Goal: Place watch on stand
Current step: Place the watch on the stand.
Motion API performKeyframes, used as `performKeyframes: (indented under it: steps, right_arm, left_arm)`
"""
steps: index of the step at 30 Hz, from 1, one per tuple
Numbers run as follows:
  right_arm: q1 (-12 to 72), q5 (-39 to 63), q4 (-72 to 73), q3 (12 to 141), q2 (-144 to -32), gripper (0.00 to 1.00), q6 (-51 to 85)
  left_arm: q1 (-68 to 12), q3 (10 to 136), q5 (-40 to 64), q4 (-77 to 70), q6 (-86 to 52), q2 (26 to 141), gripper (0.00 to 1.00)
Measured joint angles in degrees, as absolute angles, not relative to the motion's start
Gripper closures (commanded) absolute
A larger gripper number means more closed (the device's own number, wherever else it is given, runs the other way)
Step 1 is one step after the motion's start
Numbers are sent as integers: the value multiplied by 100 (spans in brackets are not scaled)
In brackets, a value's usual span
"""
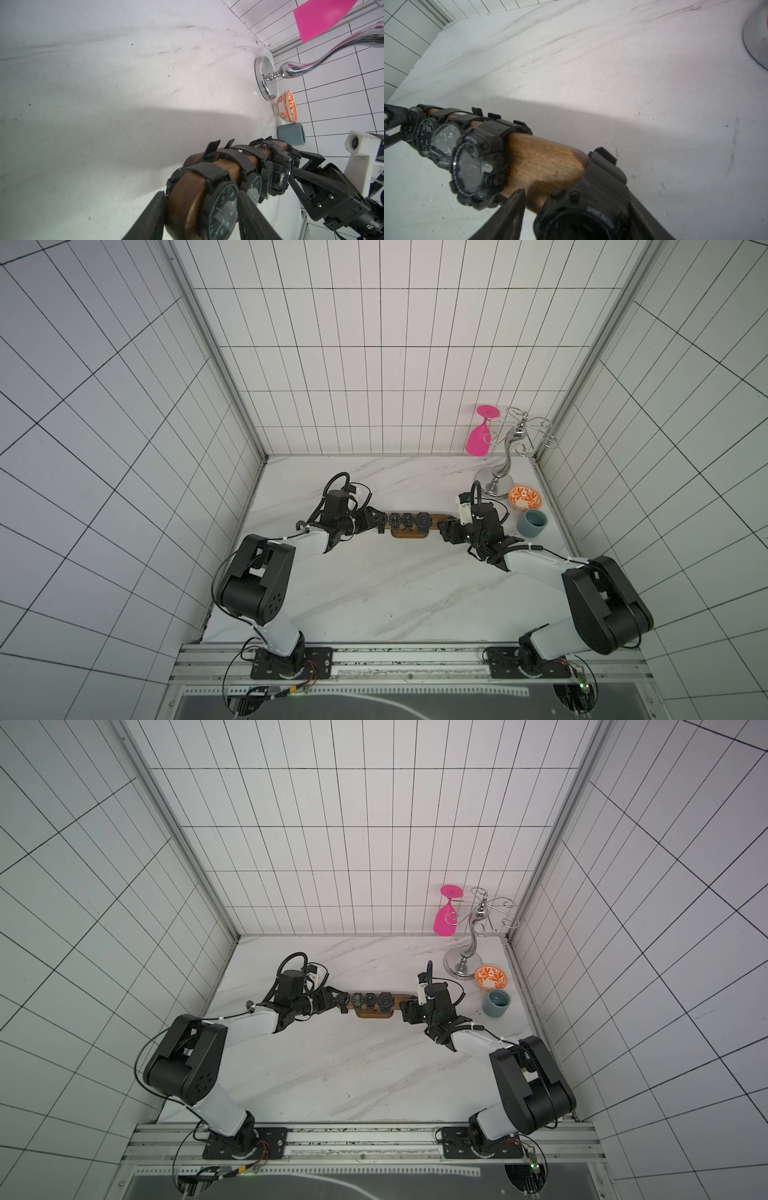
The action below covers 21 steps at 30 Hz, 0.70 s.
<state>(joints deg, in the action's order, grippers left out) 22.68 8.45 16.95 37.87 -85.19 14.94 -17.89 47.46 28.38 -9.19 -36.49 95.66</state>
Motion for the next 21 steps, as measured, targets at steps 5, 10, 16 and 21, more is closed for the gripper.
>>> performKeyframes:
  steps: [5,10,16,21]
  right_arm:
    - [2272,801,1647,3815,-8514,40,1498]
    - [2305,784,1546,3918,-8512,49,1466]
    - [2366,626,1376,4080,-8510,49,1404]
    - [2432,554,1234,4160,-8506,49,1339]
  left_arm:
    - [-1789,4746,2838,-919,-3649,9566,46]
    - [-1789,4746,2840,-919,-3649,9566,47]
    - [-1787,4746,2840,-919,-3649,9570,47]
    - [-1787,4746,2842,-919,-3649,9574,47]
